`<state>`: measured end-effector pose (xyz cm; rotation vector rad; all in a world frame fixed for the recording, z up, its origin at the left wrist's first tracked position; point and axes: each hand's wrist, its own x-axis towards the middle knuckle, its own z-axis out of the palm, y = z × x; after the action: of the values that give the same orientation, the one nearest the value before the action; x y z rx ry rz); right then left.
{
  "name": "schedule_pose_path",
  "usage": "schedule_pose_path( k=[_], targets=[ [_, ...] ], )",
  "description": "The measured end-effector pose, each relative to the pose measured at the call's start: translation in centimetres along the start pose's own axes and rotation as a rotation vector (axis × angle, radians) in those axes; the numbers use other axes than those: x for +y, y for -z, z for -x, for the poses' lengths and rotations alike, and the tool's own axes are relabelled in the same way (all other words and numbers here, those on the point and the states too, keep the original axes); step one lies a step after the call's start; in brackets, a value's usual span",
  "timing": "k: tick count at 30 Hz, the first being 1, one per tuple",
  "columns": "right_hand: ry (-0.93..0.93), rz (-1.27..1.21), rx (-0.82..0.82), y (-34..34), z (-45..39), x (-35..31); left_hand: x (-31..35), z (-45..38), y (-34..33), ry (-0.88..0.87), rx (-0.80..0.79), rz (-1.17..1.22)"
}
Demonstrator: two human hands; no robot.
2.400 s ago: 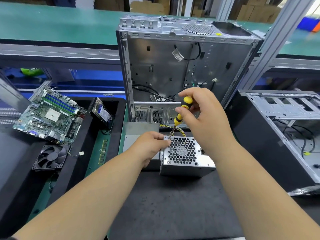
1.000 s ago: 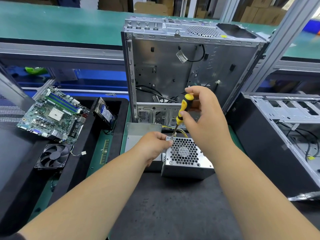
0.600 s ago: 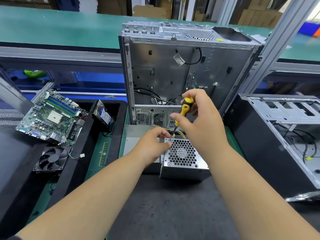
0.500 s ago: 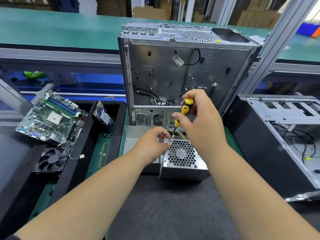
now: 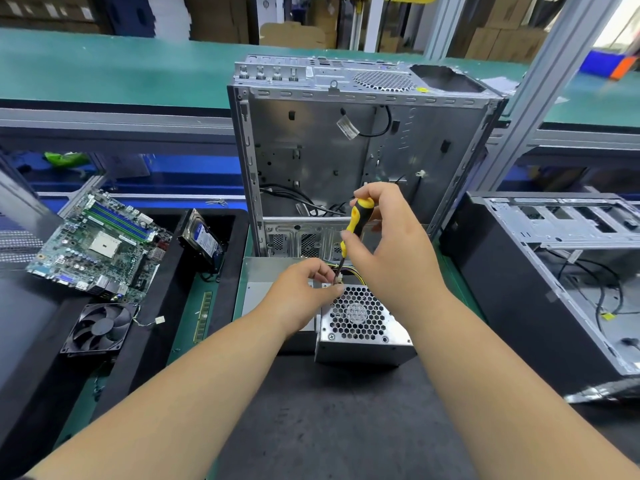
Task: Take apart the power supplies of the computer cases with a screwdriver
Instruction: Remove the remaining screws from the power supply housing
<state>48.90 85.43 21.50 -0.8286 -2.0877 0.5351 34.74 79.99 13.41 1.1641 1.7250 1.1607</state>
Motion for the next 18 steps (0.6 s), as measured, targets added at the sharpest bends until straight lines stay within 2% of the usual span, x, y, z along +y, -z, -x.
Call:
schedule_pose_path(
  k=[7,18],
  targets=[
    [0.003,0.017,0.063,-0.17,-0.2,-0.36,-0.09,-0.05,-0.2,0.002,0.03,0.007],
    [-0.065,-0.134,-0.056,0.12,0.19,0.03,-0.07,0.23,0.06,-0.022,0.029,-0.048]
  ],
)
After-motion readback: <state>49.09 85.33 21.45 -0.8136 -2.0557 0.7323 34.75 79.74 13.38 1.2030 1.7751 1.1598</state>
